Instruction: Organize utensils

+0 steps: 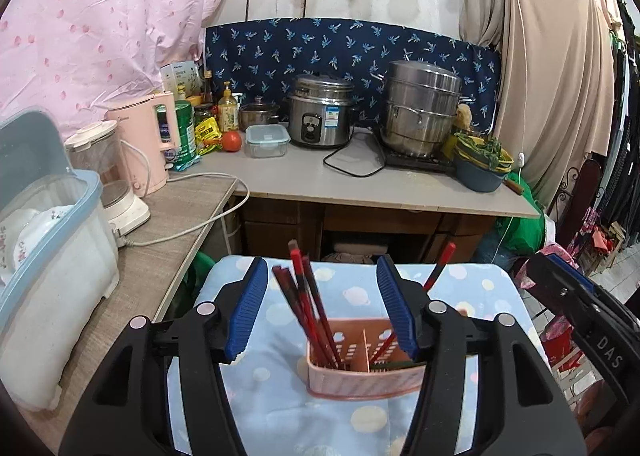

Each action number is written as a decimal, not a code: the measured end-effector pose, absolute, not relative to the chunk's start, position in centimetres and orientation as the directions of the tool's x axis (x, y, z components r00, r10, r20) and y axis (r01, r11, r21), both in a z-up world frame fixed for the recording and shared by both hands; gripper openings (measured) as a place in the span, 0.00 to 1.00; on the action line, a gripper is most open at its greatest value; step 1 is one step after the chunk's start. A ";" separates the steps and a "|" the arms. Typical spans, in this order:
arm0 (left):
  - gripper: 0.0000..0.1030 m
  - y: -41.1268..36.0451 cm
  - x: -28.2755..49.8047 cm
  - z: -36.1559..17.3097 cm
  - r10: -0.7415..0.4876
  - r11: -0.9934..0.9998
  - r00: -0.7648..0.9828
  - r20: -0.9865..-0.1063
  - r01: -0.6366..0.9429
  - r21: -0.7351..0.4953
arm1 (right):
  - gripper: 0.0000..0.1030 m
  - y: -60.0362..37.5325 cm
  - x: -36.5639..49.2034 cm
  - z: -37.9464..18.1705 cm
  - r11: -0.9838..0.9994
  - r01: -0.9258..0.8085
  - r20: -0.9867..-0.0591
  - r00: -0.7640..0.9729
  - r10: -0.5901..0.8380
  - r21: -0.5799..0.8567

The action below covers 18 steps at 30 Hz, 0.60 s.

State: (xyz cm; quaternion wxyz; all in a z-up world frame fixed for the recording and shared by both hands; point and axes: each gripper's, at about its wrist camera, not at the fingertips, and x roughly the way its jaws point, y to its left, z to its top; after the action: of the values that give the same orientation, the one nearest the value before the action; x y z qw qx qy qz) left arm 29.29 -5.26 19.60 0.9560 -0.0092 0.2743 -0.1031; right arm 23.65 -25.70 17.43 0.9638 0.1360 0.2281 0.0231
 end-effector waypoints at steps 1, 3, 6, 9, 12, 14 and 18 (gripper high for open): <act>0.52 -5.2 28.9 19.5 -0.201 0.979 0.825 -0.528 0.192 -0.072 | 0.33 -25.6 23.1 17.3 0.963 0.018 -0.439 0.892 0.107 0.269; 0.53 -5.1 28.1 19.2 -0.190 0.980 0.817 -0.545 0.186 -0.063 | 0.37 -25.4 22.0 16.8 0.964 0.017 -0.451 0.886 0.108 0.265; 0.53 -5.1 26.6 18.6 -0.172 0.983 0.809 -0.562 0.176 -0.047 | 0.38 -25.0 20.5 16.0 0.967 0.019 -0.471 0.876 0.105 0.252; 0.53 -5.1 25.4 18.0 -0.150 0.986 0.804 -0.576 0.166 -0.025 | 0.38 -24.7 18.9 15.2 0.970 0.022 -0.487 0.867 0.103 0.243; 0.53 -4.9 24.1 17.5 -0.142 0.987 0.799 -0.584 0.161 -0.020 | 0.38 -24.6 17.6 14.5 0.971 0.027 -0.500 0.860 0.098 0.238; 0.53 -5.0 23.3 17.3 -0.143 0.986 0.796 -0.588 0.164 -0.018 | 0.38 -24.5 17.0 14.2 0.971 0.028 -0.508 0.855 0.099 0.236; 0.53 -4.7 21.9 16.7 -0.137 0.987 0.793 -0.594 0.161 -0.012 | 0.38 -24.1 15.9 13.6 0.975 0.041 -0.523 0.848 0.082 0.218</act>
State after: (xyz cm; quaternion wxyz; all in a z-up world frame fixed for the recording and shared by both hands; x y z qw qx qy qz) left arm 21.95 -4.72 16.70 0.9466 0.0195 0.3119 -0.0789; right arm 15.90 -24.09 13.57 0.9548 0.1111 0.2754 0.0107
